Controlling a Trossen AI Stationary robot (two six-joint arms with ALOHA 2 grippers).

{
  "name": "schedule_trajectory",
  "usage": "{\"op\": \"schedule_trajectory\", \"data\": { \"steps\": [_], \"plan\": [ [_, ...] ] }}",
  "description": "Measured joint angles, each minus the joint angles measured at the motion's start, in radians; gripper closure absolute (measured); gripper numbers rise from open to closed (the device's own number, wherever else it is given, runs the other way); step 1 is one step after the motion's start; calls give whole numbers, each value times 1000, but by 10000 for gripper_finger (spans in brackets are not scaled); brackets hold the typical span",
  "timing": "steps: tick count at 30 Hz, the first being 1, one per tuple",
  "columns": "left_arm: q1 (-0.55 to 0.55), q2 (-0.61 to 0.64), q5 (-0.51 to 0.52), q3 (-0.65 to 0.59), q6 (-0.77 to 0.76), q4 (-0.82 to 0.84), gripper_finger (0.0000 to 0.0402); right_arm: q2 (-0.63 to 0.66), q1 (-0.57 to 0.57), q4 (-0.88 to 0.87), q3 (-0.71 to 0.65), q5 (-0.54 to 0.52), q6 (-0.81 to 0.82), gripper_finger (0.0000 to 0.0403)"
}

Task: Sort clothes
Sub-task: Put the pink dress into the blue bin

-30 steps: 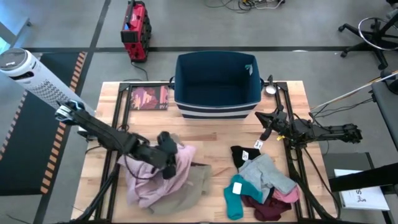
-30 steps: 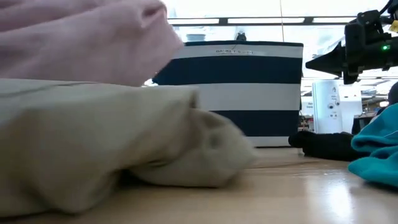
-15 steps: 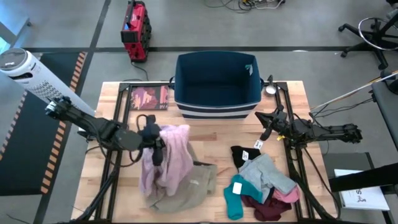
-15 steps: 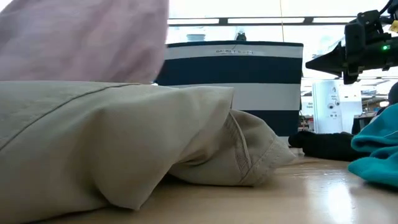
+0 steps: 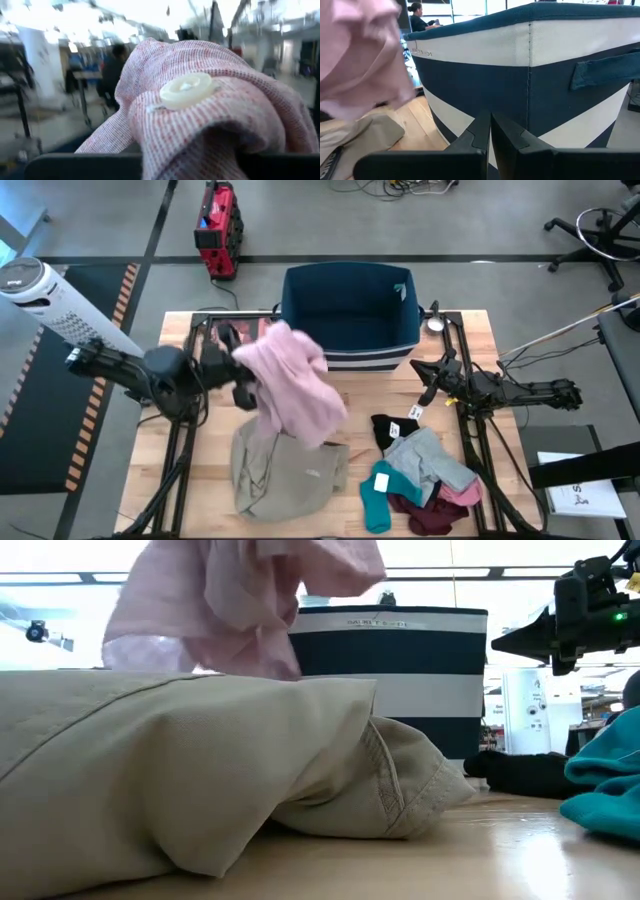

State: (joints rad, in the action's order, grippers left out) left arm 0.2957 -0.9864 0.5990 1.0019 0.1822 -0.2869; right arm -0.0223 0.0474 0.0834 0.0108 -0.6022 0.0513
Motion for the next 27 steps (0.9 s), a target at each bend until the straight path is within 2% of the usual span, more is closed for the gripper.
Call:
{"op": "schedule_trajectory", "data": {
  "steps": [3, 8, 11, 19, 27],
  "plan": [
    [-65, 5, -68, 5, 55, -89, 369, 0, 0, 0, 0, 0, 0, 403],
    [-209, -50, -227, 139, 63, -55, 369, 0, 0, 0, 0, 0, 0, 403],
    [-296, -131, -341, 291, 54, 31, 369, 0, 0, 0, 0, 0, 0, 403],
    [-506, -425, -539, 781, 68, 286, 369, 0, 0, 0, 0, 0, 0, 403],
    [-714, -725, -750, 1184, 27, 433, 369, 0, 0, 0, 0, 0, 0, 403]
  ]
}}
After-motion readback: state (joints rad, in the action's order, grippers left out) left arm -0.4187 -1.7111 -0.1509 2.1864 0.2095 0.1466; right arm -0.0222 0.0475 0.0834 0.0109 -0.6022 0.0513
